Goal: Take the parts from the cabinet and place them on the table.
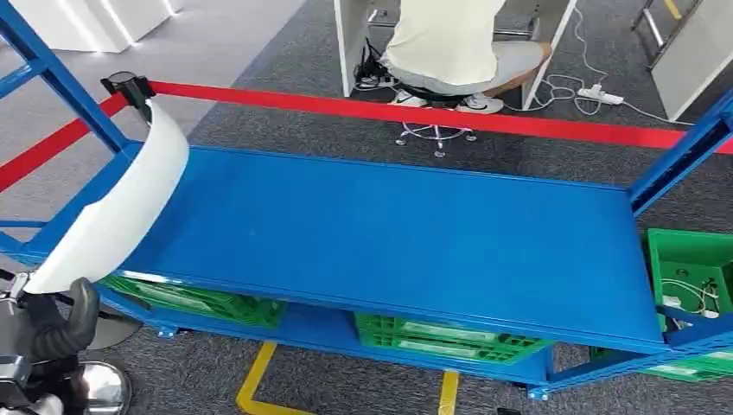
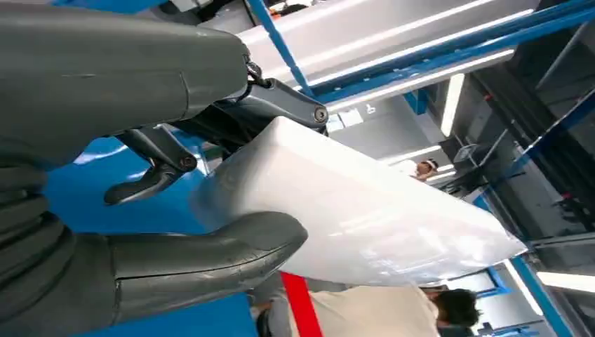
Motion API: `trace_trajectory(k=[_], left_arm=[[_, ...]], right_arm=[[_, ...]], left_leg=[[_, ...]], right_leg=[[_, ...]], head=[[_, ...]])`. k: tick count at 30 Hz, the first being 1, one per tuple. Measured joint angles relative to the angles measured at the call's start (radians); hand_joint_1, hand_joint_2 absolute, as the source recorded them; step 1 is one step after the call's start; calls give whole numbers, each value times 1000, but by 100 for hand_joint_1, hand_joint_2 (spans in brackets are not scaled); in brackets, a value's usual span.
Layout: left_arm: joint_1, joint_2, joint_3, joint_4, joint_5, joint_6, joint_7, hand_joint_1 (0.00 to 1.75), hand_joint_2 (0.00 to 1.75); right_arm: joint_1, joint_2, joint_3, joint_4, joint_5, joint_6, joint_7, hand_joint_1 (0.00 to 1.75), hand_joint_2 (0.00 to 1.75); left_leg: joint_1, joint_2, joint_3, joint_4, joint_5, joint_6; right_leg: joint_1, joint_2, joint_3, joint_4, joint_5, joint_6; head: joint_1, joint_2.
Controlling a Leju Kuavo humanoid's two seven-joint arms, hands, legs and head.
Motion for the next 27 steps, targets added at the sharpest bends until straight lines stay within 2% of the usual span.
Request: trace_trajectory(k=[1, 3, 4, 7, 8, 9, 10, 11, 12, 13, 14, 15, 16, 18, 19, 20, 22, 23, 24, 25, 26, 27], left_arm=[[0, 0, 0, 0, 0, 0, 0, 175, 175], [-1, 0, 0, 0, 0, 0, 0, 175, 175], [-4, 0, 0, 0, 0, 0, 0, 175, 175], [-2, 1, 0, 0, 1, 0, -1, 175, 175], [-2, 1, 0, 0, 0, 0, 0, 175, 175], [-4, 1, 0, 0, 0, 0, -1, 175, 175], [-4, 1, 0, 0, 0, -1, 0, 175, 175], [-4, 1, 0, 0, 0, -1, 0, 175, 175], [-4, 1, 2, 0, 0, -1, 0, 175, 175], [-4, 1, 2, 0, 0, 0, 0, 175, 175], [-3, 1, 2, 0, 0, 0, 0, 175, 175], [-3, 1, 2, 0, 0, 0, 0, 175, 175], [-3, 1, 2, 0, 0, 1, 0, 175, 175], [-3, 1, 3, 0, 0, 3, 0, 175, 175], [-3, 1, 3, 0, 0, 3, -1, 175, 175], [-5, 1, 4, 0, 0, 3, 0, 175, 175], [-4, 1, 3, 0, 0, 3, 0, 175, 175], [-4, 0, 3, 0, 0, 3, -1, 175, 175], [-4, 0, 3, 0, 0, 3, 0, 175, 175], [-3, 0, 3, 0, 0, 3, 0, 175, 175], [-5, 2, 3, 0, 0, 3, 0, 175, 175], [-5, 1, 4, 0, 0, 3, 0, 175, 175]], right_arm=[[0, 0, 0, 0, 0, 0, 0, 0, 0], [0, 0, 0, 0, 0, 0, 0, 0, 0], [0, 0, 0, 0, 0, 0, 0, 0, 0], [0, 0, 0, 0, 0, 0, 0, 0, 0], [2, 0, 0, 0, 0, 0, 0, 0, 0], [3, 0, 0, 0, 0, 0, 0, 0, 0], [2, 1, 0, 0, 0, 0, 0, 0, 0], [2, 1, 0, 0, 0, 1, 0, 0, 0], [2, 1, 0, 0, 0, 1, 0, 0, 0], [2, 1, 0, 0, 0, 1, 0, 0, 0], [3, 1, 0, 0, 0, 1, 0, 0, 0], [3, 1, 0, 0, 0, 1, 0, 0, 0], [3, 1, 0, 0, 0, 1, 0, 0, 0], [1, 1, 0, 0, 0, 1, 0, 0, 0], [-1, 1, 0, 0, 0, 1, 0, 0, 0], [-2, 1, 0, 0, 0, 1, 0, 0, 0], [1, 1, 0, 0, 0, 1, 0, 0, 0], [2, 1, 0, 0, 0, 1, 0, 0, 0], [2, 2, 0, 1, 0, 1, 0, 0, 0], [0, 3, 0, 1, 0, 0, 0, 0, 0], [-2, 3, 0, 1, 0, 0, 0, 0, 0], [-3, 3, 0, 1, 0, 2, 0, 0, 0]], left_leg=[[1, 0, 39, -53, 34, 1], [3, 0, 154, -223, 87, 3], [0, -1, 187, -277, 74, 5], [-7, -5, 171, -282, 81, 28], [-8, -4, 167, -284, 87, 38], [-3, 0, 161, -289, 96, 51], [-3, 0, 155, -289, 101, 58], [-3, 1, 147, -289, 107, 64], [-5, 2, 139, -288, 114, 66], [-7, 3, 131, -288, 119, 67], [-9, 3, 122, -287, 126, 68], [-11, 3, 116, -287, 131, 68], [-12, 3, 111, -286, 135, 68], [-13, 2, 106, -286, 143, 64], [-13, 3, 105, -286, 146, 60], [-17, 2, 99, -284, 151, 54], [-13, 3, 96, -284, 163, 42], [-12, 3, 95, -288, 170, 36], [-14, 1, 91, -286, 168, 31], [-12, 0, 83, -271, 143, 24], [-11, 0, 61, -217, 95, 19], [-8, 0, 31, -140, 47, 14]], right_leg=[[0, 0, -8, 1, 6, 4], [-2, 2, -15, 3, 15, 13], [4, 2, -21, 5, 18, 19], [1, 2, -28, 2, 38, 38], [0, 1, -29, -2, 44, 45], [-3, 2, -38, 5, 37, 49], [-2, 0, -53, 30, 2, 52], [-2, 1, -74, 93, -51, 56], [-2, 0, -103, 179, -101, 58], [-2, 1, -127, 257, -138, 59], [-2, 1, -140, 312, -156, 59], [-1, 1, -128, 312, -148, 57], [0, 1, -94, 269, -122, 53], [5, 1, 26, 85, -53, 41], [9, 0, 72, 3, -59, 34], [11, 1, 95, -22, -62, 31], [15, 2, 82, -18, -55, 28], [17, 3, 80, -18, -51, 21], [9, 1, 74, -31, -38, 10], [7, 0, 74, -33, -31, 3], [6, -1, 65, -32, -24, -5], [6, -1, 56, -32, -18, -6]], head=[[0, 0], [0, 0], [-1, 0], [1, 0], [-1, 0], [-1, 0], [4, 0], [7, 0], [7, 0], [7, 0], [7, 0], [7, 0], [7, 0], [7, 0], [7, 0], [5, 0], [6, 0], [5, 0], [7, 0], [3, 0], [0, 0], [-1, 0]])
